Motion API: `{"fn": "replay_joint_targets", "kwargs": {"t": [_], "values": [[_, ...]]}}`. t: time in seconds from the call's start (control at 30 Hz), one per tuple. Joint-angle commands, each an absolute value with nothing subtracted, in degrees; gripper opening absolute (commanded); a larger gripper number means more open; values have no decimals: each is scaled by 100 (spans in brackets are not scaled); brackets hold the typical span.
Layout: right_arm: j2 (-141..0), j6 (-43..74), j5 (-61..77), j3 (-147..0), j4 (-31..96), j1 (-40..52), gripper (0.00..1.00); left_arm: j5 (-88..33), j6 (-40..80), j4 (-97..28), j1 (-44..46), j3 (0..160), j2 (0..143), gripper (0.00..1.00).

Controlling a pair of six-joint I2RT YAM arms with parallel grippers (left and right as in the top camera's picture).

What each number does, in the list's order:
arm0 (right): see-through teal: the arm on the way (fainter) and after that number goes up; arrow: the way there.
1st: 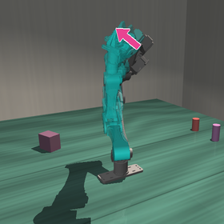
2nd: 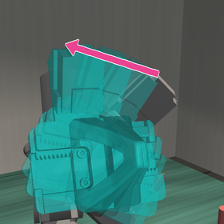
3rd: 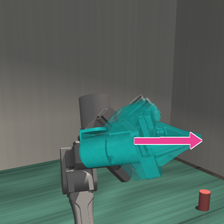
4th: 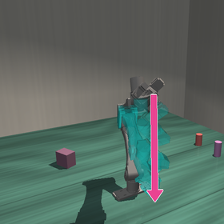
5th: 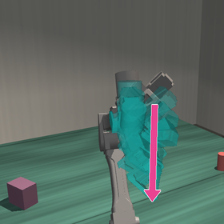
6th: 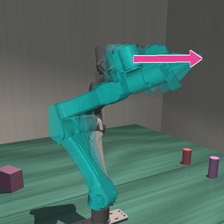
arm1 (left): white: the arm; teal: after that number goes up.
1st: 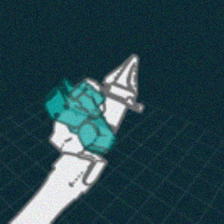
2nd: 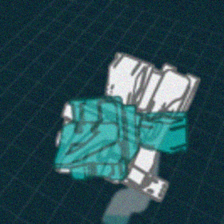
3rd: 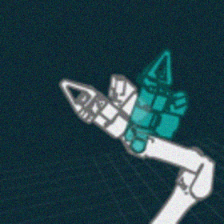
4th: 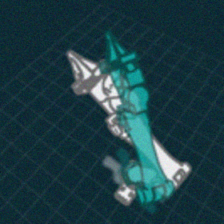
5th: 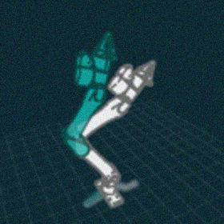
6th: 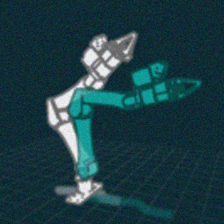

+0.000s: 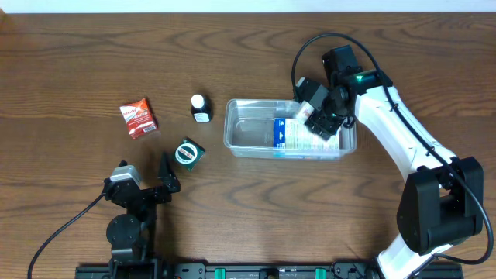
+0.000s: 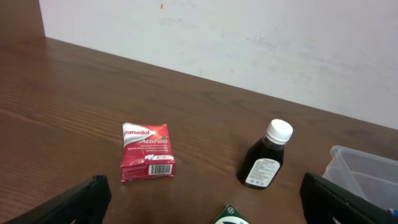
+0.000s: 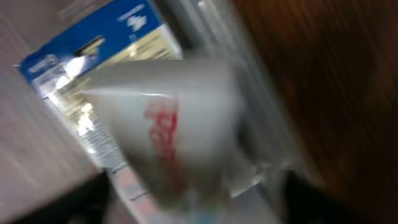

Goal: Pack container
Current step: 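Lower the Panadol box into the container beside the blue box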

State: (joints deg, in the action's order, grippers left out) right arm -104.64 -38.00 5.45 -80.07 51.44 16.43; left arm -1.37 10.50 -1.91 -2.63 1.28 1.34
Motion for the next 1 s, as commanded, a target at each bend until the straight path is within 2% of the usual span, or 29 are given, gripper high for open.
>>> {"fn": "replay_joint_targets", "kwargs": {"t": [0.0,0.3,0.47,0.6,0.77,0.97], "values": [[-10575,-3863,469,-7988,5120,1695,99,-89,1017,-405,-298,23,137,98],[-10575,-3522,495,-7990,5118,1695,99,-86,1017,-405,-298,23,137,98],[-10549,-2777,593,-8075,5214,1761,99,-86,1017,-405,-298,23,137,98],[-10532,-2569,1549,-8276,5544,1852,99,-89,1017,-405,-298,23,137,98],[-10534,-1044,2934,-8396,5518,1879,99,-89,1017,-405,-298,23,137,98],[-10534,-714,3798,-8392,5358,1883,99,-86,1017,-405,-298,23,137,98]]}}
